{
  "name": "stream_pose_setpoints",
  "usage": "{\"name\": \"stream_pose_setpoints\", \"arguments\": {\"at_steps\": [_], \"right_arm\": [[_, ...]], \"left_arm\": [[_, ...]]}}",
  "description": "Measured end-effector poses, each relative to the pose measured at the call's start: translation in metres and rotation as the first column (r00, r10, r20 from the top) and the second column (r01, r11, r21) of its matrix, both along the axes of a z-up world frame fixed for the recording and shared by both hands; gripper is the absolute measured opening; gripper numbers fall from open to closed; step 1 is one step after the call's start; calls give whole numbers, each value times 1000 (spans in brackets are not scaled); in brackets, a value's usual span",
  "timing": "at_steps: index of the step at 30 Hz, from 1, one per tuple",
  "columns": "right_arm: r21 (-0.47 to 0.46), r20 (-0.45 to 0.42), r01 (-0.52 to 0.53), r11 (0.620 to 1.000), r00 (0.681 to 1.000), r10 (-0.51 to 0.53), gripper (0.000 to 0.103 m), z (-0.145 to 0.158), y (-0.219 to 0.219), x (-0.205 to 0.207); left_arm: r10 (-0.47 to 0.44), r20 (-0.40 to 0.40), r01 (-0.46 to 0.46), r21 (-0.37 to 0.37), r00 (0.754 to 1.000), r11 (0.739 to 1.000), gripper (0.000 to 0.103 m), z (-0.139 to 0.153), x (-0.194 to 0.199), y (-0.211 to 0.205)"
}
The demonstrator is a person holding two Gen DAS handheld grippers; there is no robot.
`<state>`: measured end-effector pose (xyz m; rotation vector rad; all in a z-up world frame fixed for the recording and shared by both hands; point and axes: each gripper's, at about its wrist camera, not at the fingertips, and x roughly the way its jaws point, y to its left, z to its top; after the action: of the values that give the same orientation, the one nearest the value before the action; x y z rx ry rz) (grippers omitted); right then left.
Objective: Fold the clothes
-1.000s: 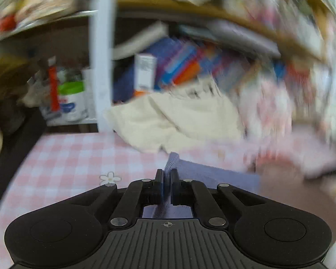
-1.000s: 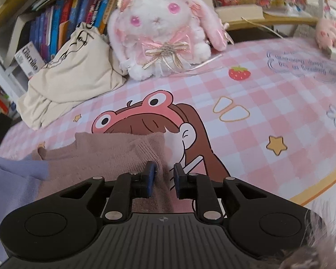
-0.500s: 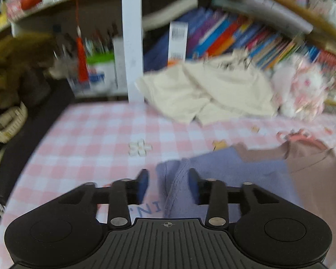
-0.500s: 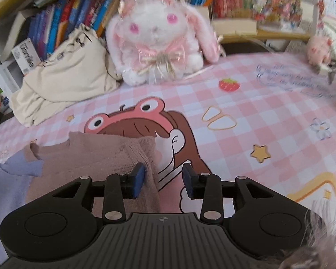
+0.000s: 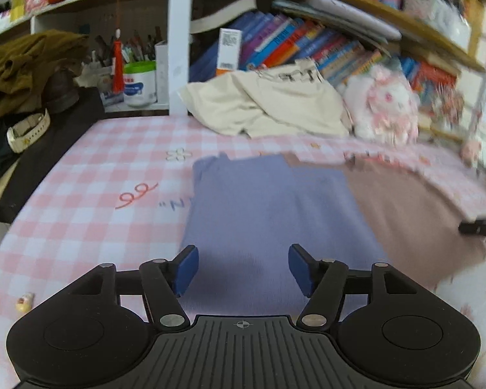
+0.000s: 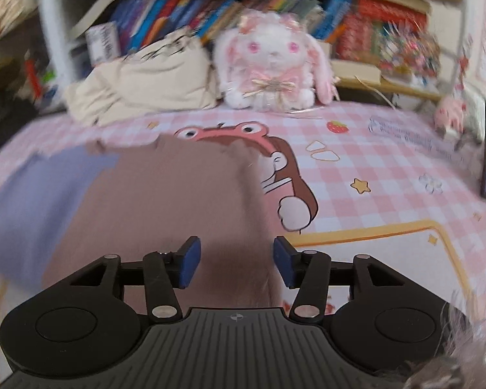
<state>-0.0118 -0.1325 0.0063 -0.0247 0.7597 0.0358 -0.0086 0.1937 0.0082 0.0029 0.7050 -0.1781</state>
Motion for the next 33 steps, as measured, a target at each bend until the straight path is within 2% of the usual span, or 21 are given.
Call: {"name": "stream_pose_setpoints", "arguments": {"at_steps": [3,8,12,16,22,25,28,33], "right_arm": [[-17,-12,-26,1000,1000,26,51,-1,9,-16],[33,-59,-19,999,998,21,53,-9,19,-37],[73,-94,-4,997,995,11,53,-14,27,-47],[51,-102,-19,999,995,24,53,-14,37,-55],[31,-102,-45,998,994,48,57,-12,46,-61],[41,-116,-59,997,991,64,57,-12,47,-65],[33,-125,-72,997,989,75,57,-11,49,-67],[31,-136,-89,996,986,92,59,-13,48,-71]], "left_arm": [[-21,-3,21,34,1000,999,63,0,-12,-2],[-2,-38,3,12,999,1000,67,-1,-24,6],[15,-82,-19,-58,996,998,67,-5,-31,15],[34,-136,-57,-169,990,984,67,-9,-33,28],[24,-135,-41,-126,991,991,67,-13,-37,24],[11,-152,-31,-131,988,991,73,-15,-38,21],[9,-177,-29,-110,984,993,74,-19,-35,16],[12,-199,-43,-154,980,987,74,-21,-31,15]]}}
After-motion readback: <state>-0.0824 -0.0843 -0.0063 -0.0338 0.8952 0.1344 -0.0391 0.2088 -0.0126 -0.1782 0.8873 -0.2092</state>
